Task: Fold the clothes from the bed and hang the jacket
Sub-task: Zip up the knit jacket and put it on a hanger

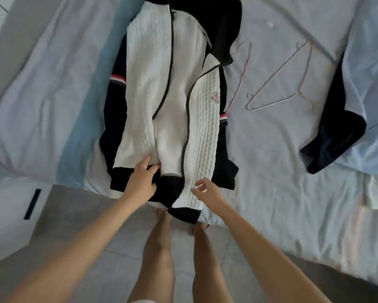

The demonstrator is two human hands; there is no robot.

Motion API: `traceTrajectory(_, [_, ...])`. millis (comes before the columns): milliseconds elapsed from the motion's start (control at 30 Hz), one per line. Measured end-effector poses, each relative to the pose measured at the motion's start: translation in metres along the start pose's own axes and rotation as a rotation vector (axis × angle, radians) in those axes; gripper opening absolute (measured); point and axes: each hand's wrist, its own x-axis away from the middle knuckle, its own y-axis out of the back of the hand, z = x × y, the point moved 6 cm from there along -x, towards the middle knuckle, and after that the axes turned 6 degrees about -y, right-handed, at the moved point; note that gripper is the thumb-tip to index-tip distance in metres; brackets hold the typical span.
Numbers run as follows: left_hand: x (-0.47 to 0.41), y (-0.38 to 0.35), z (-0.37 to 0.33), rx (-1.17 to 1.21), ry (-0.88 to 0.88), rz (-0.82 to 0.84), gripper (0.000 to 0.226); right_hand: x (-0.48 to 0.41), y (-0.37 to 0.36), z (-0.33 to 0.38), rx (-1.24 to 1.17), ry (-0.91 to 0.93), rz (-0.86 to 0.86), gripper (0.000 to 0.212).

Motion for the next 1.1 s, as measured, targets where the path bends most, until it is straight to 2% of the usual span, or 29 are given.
traceTrajectory(100, [-0.008, -0.019, 0.014, -0.111, 0.065, -0.048, 0.067, -0.027, -0.050, -0.002, 0.093, 0.006, -0.048, 0.056])
traceTrajectory(133, [-0.010, -0.023, 0.018, -0.131, 0.078, -0.071, 0.068, -0.032, -0.059, -0.002, 0.118, 0.009, -0.110, 0.055])
traceTrajectory(233, [-0.017, -0.022, 0.028, -0.175, 0.036, -0.229, 0.060, -0.047, -0.071, -0.003, 0.090, -0.018, -0.266, 0.036])
traceTrajectory(300, [-0.019, -0.011, 0.039, -0.113, 0.058, -0.349, 0.047, -0.051, -0.065, -0.003, 0.044, -0.027, -0.200, 0.033])
traceTrajectory(400, [-0.014, 0.016, 0.058, 0.339, 0.234, -0.608, 0.039, -0.040, -0.043, -0.001, -0.059, 0.065, -0.010, 0.027])
traceTrajectory(467, [-0.007, 0.034, 0.061, 0.704, 0.308, -0.762, 0.037, -0.019, -0.016, 0.008, -0.181, 0.145, -0.022, 0.013])
traceTrajectory(500, [-0.003, 0.042, 0.061, 0.842, 0.339, -0.826, 0.034, -0.008, 0.001, 0.015, -0.238, 0.183, -0.106, 0.012])
traceTrajectory(600, [0.011, 0.053, 0.059, 1.207, 0.485, -0.961, 0.030, 0.037, 0.054, 0.035, -0.511, 0.266, -0.527, 0.024])
traceTrajectory(667, [0.018, 0.058, 0.042, 1.359, 0.428, -0.976, 0.025, 0.064, 0.073, 0.052, -0.613, 0.381, -0.722, 0.025])
traceTrajectory(700, [0.021, 0.061, 0.025, 1.423, 0.334, -0.958, 0.020, 0.073, 0.073, 0.064, -0.579, 0.458, -0.736, 0.022])
traceTrajectory(734, [0.023, 0.063, 0.010, 1.426, 0.233, -0.921, 0.012, 0.077, 0.066, 0.077, -0.490, 0.537, -0.708, 0.015])
traceTrajectory(767, [0.024, 0.066, -0.001, 1.316, 0.132, -0.893, 0.006, 0.079, 0.056, 0.088, -0.337, 0.599, -0.685, 0.012])
traceTrajectory(800, [0.027, 0.068, -0.012, 1.073, 0.041, -0.847, 0.006, 0.078, 0.045, 0.100, -0.126, 0.647, -0.675, 0.025])
traceTrajectory(867, [0.023, 0.052, -0.018, 0.348, -0.057, -0.666, 0.025, 0.060, 0.015, 0.107, 0.340, 0.669, -0.560, 0.052])
traceTrajectory(900, [0.020, 0.036, -0.015, 0.003, -0.078, -0.557, 0.036, 0.047, 0.000, 0.101, 0.500, 0.621, -0.423, 0.064])
traceTrajectory(934, [0.020, 0.020, -0.010, -0.200, -0.056, -0.448, 0.043, 0.035, -0.015, 0.089, 0.591, 0.559, -0.259, 0.077])
traceTrajectory(967, [0.021, 0.005, -0.003, -0.263, -0.001, -0.324, 0.046, 0.024, -0.026, 0.074, 0.606, 0.486, -0.087, 0.087])
traceTrajectory(1034, [0.029, -0.017, 0.007, -0.096, 0.146, -0.159, 0.038, 0.011, -0.040, 0.048, 0.411, 0.311, 0.163, 0.090])
traceTrajectory(1100, [0.035, -0.024, 0.014, 0.181, 0.286, -0.137, 0.023, 0.002, -0.039, 0.031, 0.007, 0.196, 0.190, 0.068])
